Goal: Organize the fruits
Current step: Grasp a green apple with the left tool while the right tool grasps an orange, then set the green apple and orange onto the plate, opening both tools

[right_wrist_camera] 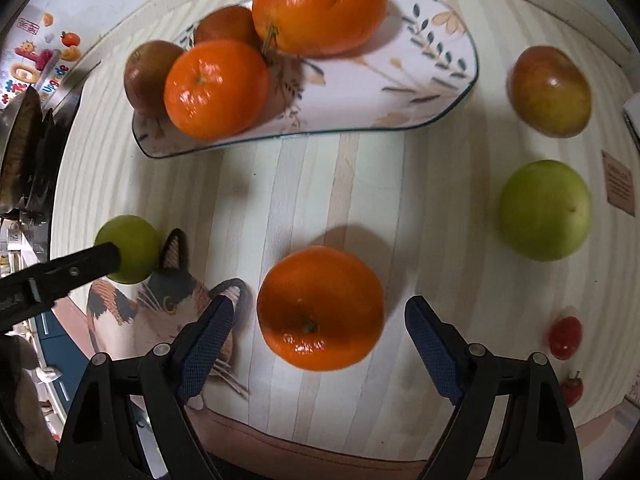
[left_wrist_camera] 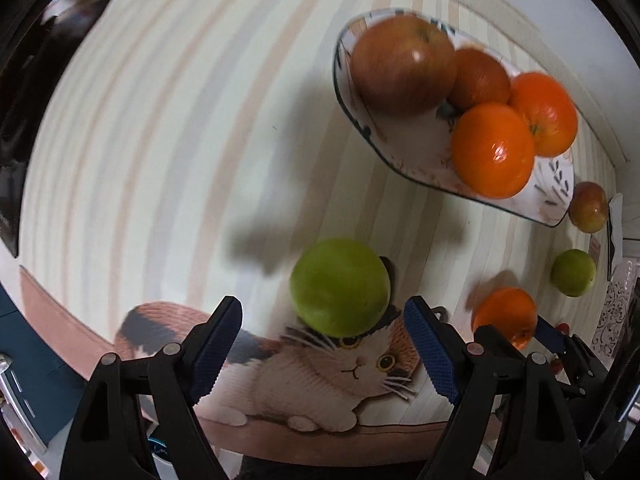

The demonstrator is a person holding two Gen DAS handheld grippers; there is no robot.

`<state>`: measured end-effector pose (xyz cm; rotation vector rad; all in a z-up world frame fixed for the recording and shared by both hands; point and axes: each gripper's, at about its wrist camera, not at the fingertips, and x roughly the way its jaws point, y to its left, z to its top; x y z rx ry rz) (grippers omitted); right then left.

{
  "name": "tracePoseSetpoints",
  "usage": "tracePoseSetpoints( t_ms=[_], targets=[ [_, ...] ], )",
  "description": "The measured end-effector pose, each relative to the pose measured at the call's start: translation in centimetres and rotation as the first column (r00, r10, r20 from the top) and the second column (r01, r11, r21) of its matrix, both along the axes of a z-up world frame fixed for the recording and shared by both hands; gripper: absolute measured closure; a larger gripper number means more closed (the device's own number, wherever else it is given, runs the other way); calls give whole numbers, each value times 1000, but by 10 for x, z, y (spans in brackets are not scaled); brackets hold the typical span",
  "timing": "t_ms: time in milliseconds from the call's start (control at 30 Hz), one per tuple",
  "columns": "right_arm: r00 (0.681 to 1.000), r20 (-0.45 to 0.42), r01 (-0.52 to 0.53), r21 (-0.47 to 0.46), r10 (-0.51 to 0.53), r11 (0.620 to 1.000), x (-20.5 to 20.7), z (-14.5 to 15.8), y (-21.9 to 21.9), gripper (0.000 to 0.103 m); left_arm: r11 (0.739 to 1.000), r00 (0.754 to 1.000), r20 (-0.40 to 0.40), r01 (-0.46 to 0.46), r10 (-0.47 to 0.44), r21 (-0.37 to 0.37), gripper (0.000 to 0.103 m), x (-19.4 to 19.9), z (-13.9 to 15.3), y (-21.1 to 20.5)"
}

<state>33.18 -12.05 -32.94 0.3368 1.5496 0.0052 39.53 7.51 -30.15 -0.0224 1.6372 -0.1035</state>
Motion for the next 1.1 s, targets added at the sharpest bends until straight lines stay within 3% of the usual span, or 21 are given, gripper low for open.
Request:
tracePoseSetpoints(
  t_ms=[67,133,200,633,967,1100],
  targets=[
    [1000,-9,2,7,-2,1000,1,-5,0,20,1000,1000,-8,1,-1,0,20,1,-7,-4],
    [1000,-21,-4,8,4,1000,2,-11,1,30,1000,1000,2,-4,4,2,39,2,-12,-7],
    [1000,-19,-14,8,14,1000,3,-13,1,34,1000,1000,0,-15,15,-12,49,2,-18,-9],
    [1000,18,-22,21,21,1000,-5,-3,2,36,999,996,80,48,-49,23,50,-19,-3,-34],
    [985,170,30,38,-36,999,23,68,-32,36,987,971,212,130,-108,-95,50,7,79,-61],
    [979,198,53,-11,-50,999,58,74,-60,36,979,957,252,175,-145,-101,50,37,99,-66]
  ],
)
